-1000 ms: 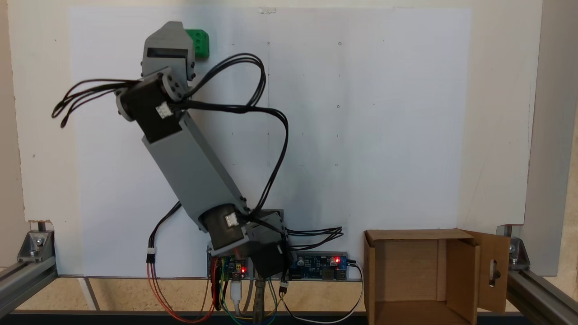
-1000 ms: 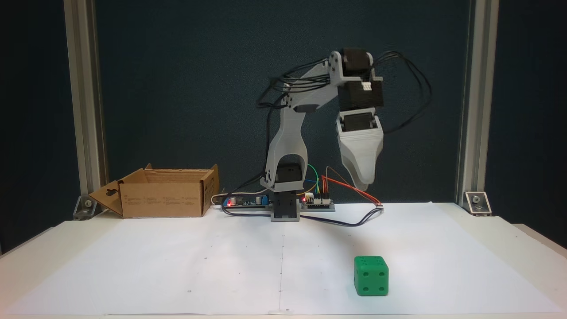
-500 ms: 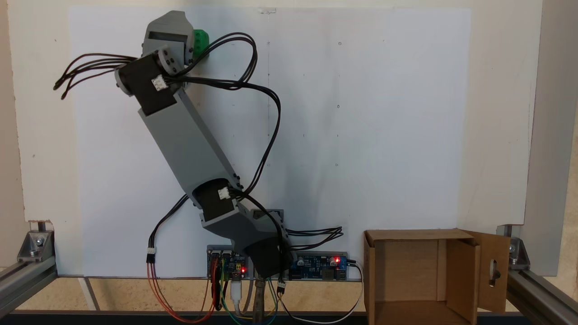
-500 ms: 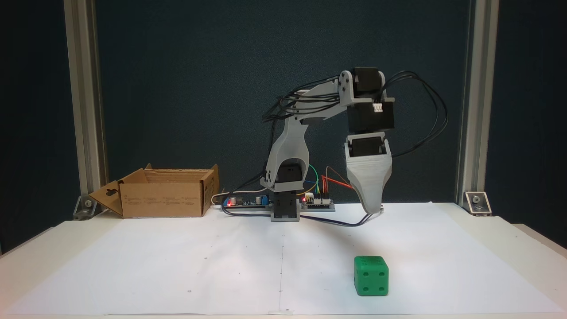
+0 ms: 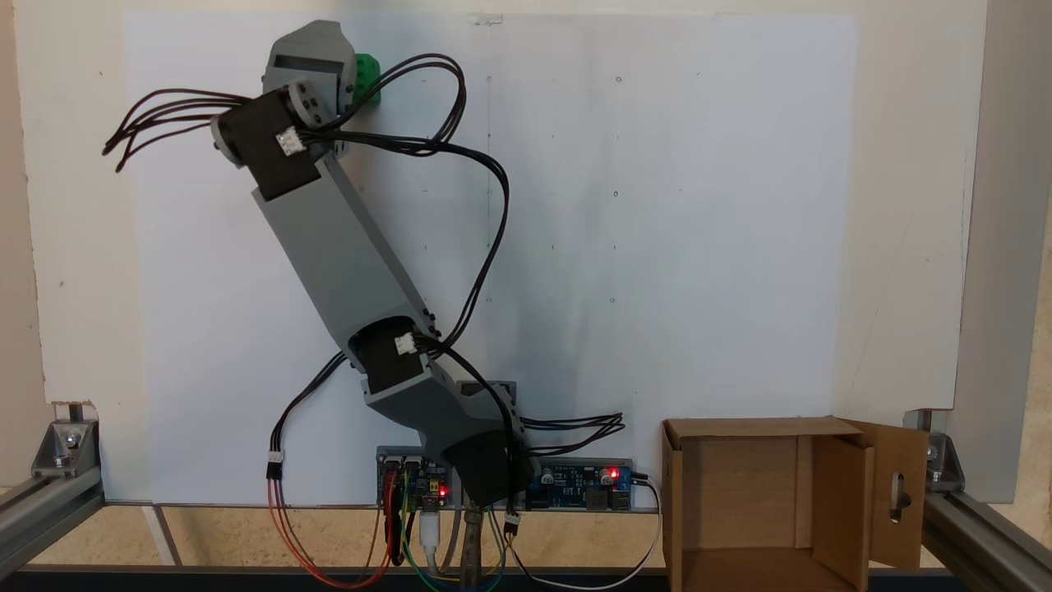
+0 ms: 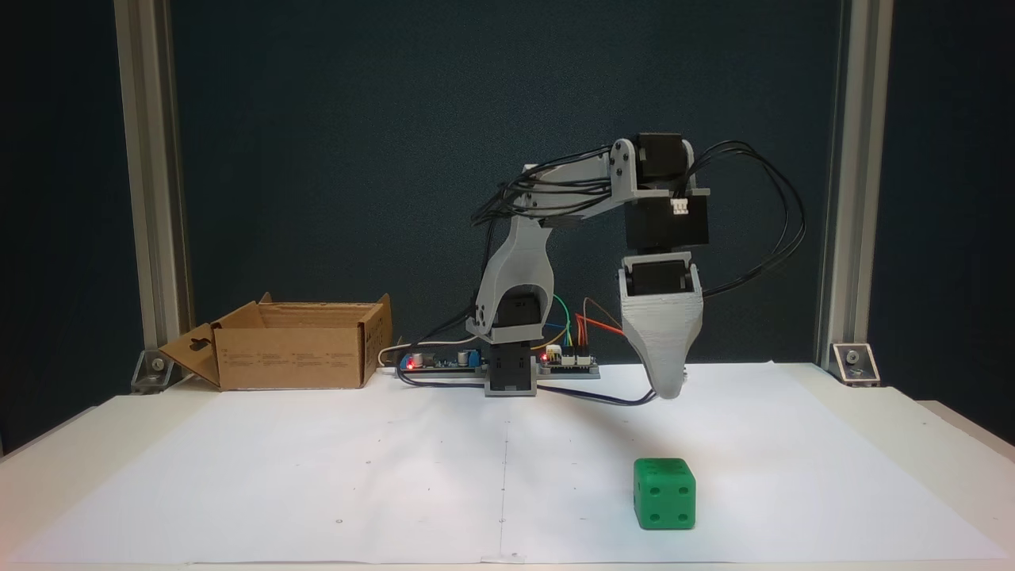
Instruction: Grasp a green dice and put it in the bin.
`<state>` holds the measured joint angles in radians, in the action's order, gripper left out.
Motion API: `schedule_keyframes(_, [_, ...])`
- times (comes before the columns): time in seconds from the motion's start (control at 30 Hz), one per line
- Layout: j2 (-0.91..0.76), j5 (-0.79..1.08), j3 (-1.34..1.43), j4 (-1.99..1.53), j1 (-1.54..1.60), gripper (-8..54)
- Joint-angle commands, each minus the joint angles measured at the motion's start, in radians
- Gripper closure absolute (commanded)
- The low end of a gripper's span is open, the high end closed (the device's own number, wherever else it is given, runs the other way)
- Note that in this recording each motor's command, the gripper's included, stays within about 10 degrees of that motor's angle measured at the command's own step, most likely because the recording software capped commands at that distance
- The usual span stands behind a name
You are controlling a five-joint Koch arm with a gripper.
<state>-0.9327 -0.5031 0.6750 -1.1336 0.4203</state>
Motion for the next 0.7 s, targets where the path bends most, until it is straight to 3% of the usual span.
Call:
schedule_keyframes(0.0, [-0.008, -0.071, -0.072, 0.009, -0.005, 1.9])
schedule_keyframes(0.67, [0.055, -0.071, -0.072, 0.104, -0.014, 2.0])
